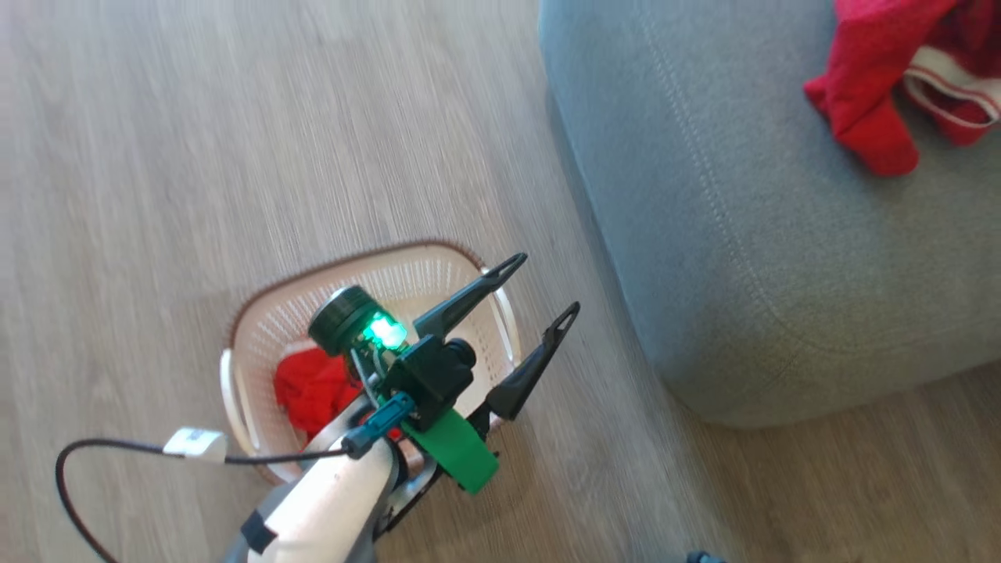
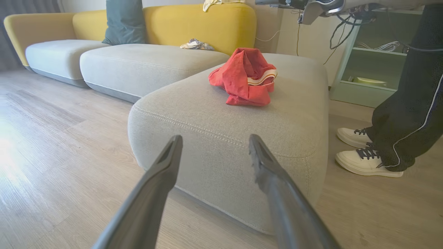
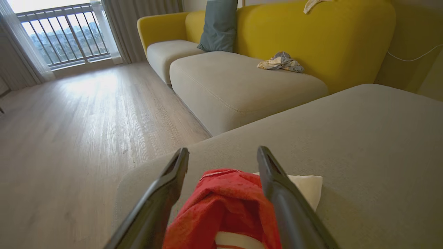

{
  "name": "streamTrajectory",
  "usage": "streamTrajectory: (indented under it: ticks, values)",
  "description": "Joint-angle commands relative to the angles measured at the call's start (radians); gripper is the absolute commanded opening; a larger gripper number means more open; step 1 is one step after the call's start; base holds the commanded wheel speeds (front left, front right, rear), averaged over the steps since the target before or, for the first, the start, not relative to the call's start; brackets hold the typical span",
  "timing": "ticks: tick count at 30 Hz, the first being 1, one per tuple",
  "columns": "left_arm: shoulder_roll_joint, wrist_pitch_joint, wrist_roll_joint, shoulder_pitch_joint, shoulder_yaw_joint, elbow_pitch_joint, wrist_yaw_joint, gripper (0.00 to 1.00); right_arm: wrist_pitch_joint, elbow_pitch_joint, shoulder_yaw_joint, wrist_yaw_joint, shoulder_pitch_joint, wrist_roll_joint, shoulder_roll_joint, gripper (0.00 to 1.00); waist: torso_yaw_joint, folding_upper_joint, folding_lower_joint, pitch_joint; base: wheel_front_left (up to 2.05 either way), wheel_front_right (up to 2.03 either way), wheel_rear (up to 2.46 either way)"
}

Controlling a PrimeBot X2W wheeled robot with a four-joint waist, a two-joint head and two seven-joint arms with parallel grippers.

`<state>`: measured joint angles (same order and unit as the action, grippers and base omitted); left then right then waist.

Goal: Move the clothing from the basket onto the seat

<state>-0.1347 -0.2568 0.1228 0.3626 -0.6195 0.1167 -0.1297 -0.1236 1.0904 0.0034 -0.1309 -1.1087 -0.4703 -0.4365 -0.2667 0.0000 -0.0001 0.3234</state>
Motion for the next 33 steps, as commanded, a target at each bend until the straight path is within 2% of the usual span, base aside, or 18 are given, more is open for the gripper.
streamTrajectory:
  ticks: [1,9,14,20,26,33]
  values:
    - [0.009,-0.005,-0.004,-0.006,0.044,-0.034,-0.001,1.0,-0.009,-0.081,0.034,0.0,0.031,-0.049,-0.007,1.0,0.01,0.0,0.0001,-0.069,0.0,0.0,0.0]
    - [0.034,-0.005,-0.023,-0.076,0.128,-0.051,-0.001,1.0,-0.073,-0.386,0.165,0.0,0.208,-0.259,-0.033,1.0,0.049,0.0,0.0001,-0.159,0.0,0.0,0.0]
    - [0.054,-0.005,-0.035,-0.124,0.207,-0.061,0.004,1.0,-0.12,-0.593,0.266,0.0,0.377,-0.315,-0.055,1.0,0.092,0.0,0.0001,-0.206,0.0,0.0,0.0]
    - [0.071,-0.005,-0.029,-0.172,0.283,-0.075,0.006,1.0,-0.136,-0.752,0.318,0.0,0.527,-0.35,-0.058,1.0,0.14,0.0,0.0001,-0.249,0.0,0.0,0.0]
    - [0.081,-0.005,-0.012,-0.204,0.355,-0.093,0.034,1.0,-0.138,-0.854,0.271,0.0,0.654,-0.332,-0.023,1.0,0.186,0.0,0.0001,-0.275,0.0,0.0,0.0]
    - [0.084,-0.005,0.015,-0.237,0.446,-0.112,0.135,1.0,-0.138,-0.925,0.179,0.0,0.836,-0.244,0.102,1.0,0.225,0.0,0.0001,-0.294,0.0,0.0,0.0]
